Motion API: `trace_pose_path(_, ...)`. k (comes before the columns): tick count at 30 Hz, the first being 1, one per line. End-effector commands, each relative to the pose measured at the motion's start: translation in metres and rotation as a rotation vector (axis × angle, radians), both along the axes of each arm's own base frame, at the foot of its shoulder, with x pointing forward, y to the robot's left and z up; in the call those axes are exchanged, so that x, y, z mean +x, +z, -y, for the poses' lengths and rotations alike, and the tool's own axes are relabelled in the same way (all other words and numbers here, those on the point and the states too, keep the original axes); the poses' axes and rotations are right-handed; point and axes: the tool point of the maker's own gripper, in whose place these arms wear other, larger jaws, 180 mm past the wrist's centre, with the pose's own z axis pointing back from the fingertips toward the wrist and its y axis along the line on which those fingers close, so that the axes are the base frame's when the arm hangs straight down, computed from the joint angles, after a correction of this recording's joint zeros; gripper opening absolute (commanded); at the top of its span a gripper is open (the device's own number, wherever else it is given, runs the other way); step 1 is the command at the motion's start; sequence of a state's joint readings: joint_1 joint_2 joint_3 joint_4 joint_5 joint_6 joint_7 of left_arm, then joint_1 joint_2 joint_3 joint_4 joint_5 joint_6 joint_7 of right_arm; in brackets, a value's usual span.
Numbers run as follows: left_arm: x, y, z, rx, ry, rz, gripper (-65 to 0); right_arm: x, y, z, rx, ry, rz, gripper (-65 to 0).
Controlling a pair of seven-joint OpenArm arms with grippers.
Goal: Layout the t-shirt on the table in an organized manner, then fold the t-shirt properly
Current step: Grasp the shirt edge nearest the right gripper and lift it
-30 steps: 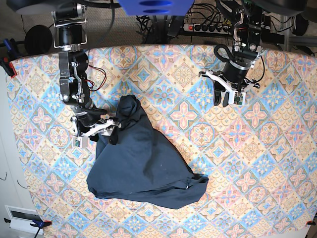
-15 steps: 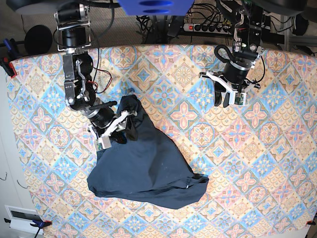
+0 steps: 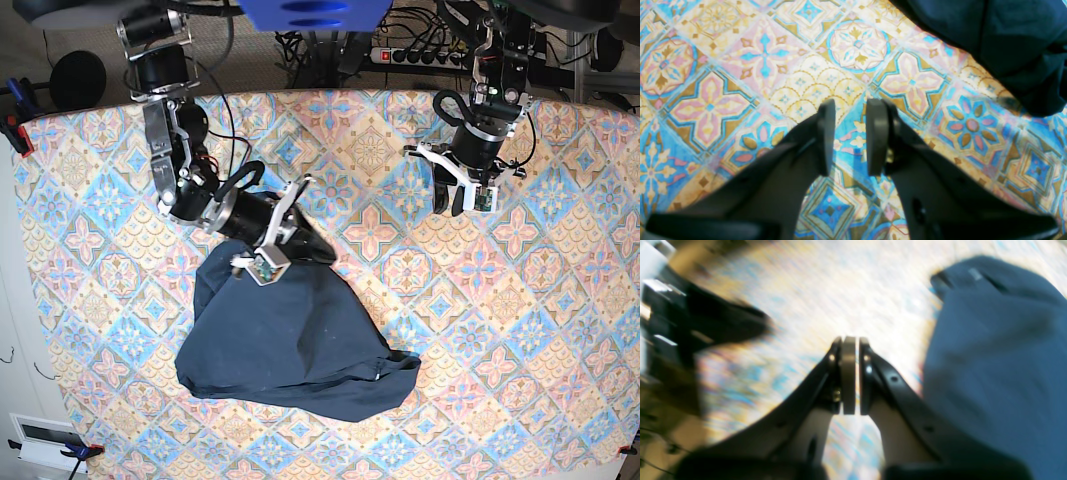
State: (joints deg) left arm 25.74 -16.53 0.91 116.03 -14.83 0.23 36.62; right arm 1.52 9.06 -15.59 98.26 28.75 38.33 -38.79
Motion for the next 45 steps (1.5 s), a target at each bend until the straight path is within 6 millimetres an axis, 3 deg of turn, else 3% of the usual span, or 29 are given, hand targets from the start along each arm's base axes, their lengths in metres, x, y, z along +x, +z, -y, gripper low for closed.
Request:
trace_pose_path(1, 0.003, 0.009, -0.002, 0.003, -0.001, 0.039, -48.8, 0.013, 0.015, 0.013, 0.008, -0.04, 0.056, -63.5)
trace_pose_path(5, 0.001, 0.008, -0.002, 0.003, -0.001, 0.033, -48.8, 0.028, 0.009, 0.042, -0.064, -0.124, 0.073, -60.6)
trace_pose_path(11, 0.001, 0.007, -0.002, 0.003, -0.001, 0.031, -48.8, 0.046, 0.003, 0.085, -0.065, -0.284, 0.036, -49.3)
trace_pose_path(15, 0.002, 0.008, -0.002, 0.003, -0.001, 0.034, -48.8, 0.053, -0.01, 0.101, -0.063, -0.379, -0.021, -39.9)
trace_pose_path(21, 0.001, 0.008, -0.001, 0.001, 0.0, 0.033, -48.8, 0.055, -0.023, 0.106, -0.067, -0.406, -0.065, -36.5)
trace_pose_path(27, 0.001, 0.008, -0.002, 0.002, 0.0, 0.033, -48.8, 0.07, -0.021, 0.113, -0.057, -0.429, -0.066, -36.0)
trace_pose_path(31, 0.001, 0.008, -0.002, 0.002, 0.0, 0.033, -48.8, 0.072, -0.026, 0.124, 0.045, -0.47, -0.124, -31.7)
trace_pose_path(34, 0.002, 0.009, -0.002, 0.002, 0.0, 0.036, -48.8, 0.07, -0.04, 0.133, 0.127, -0.505, -0.203, -29.8)
trace_pose_path(40, 0.003, 0.009, -0.002, 0.002, 0.0, 0.037, -48.8, 0.067, -0.049, 0.127, 0.25, -0.507, -0.281, -29.8)
trace_pose_path(45, 0.003, 0.009, -0.002, 0.002, 0.0, 0.037, -48.8, 0.065, -0.052, 0.12, 0.239, -0.478, -0.304, -29.8)
